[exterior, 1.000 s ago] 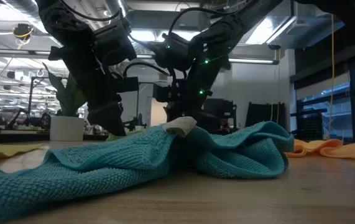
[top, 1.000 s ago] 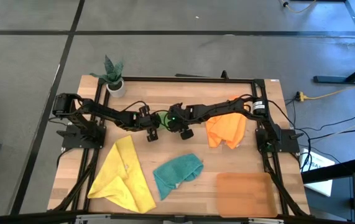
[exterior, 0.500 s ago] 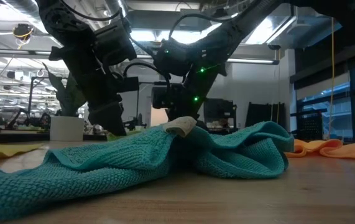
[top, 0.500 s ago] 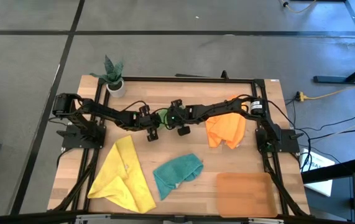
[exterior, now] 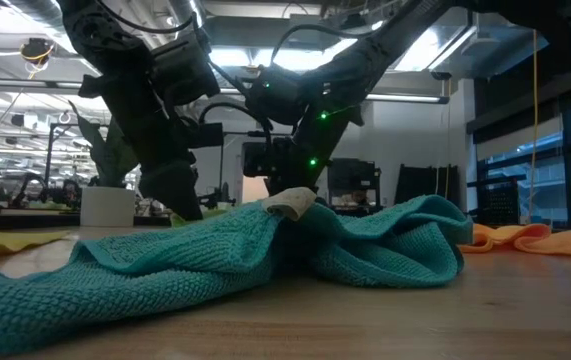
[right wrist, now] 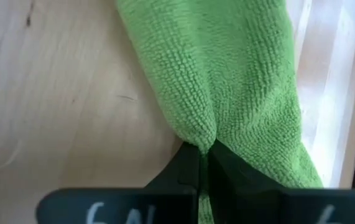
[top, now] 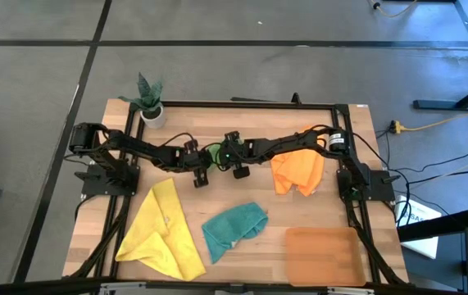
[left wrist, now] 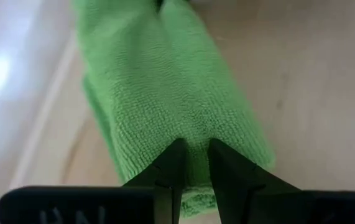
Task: Roll microfiber towels into tight, uniform cylinder then place into a basket
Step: Put the green microfiber towel into the orange bin
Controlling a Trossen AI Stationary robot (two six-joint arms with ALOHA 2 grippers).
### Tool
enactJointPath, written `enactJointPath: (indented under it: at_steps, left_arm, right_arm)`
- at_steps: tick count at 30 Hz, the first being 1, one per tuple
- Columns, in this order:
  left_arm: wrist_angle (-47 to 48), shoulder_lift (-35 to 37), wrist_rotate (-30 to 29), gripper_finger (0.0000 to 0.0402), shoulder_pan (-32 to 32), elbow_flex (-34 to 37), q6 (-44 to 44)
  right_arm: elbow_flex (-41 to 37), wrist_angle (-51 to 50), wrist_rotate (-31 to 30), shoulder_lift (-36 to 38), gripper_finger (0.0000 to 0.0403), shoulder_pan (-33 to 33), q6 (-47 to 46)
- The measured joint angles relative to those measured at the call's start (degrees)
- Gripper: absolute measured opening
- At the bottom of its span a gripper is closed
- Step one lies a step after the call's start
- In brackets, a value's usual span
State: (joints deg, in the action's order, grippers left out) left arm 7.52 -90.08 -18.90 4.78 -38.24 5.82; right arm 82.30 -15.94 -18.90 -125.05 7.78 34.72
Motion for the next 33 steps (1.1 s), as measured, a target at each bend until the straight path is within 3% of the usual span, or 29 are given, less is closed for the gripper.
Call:
enactJointPath:
  at_steps: [10,19,23,33]
  left_arm:
    - [0.0,0.0,5.7,0.0066,-2.8,0.0,0.3]
    - [0.5,0.1,10.6,0.0066,-7.9,-0.1,6.0]
    - [0.6,0.1,10.6,0.0066,-11.0,-0.1,7.6]
    - [1.3,0.0,4.1,0.0066,-15.2,-1.9,9.1]
  right_arm:
    - [0.2,-5.6,-0.2,0.3,0.0016,-4.3,0.0]
    - [0.6,-8.9,0.0,0.3,0.0017,-8.5,-2.4]
    - [2.2,-12.0,0.8,0.2,0.0015,-9.8,-5.7]
    - [6.5,-17.9,1.2,-0.2,0.0014,-11.9,-9.0]
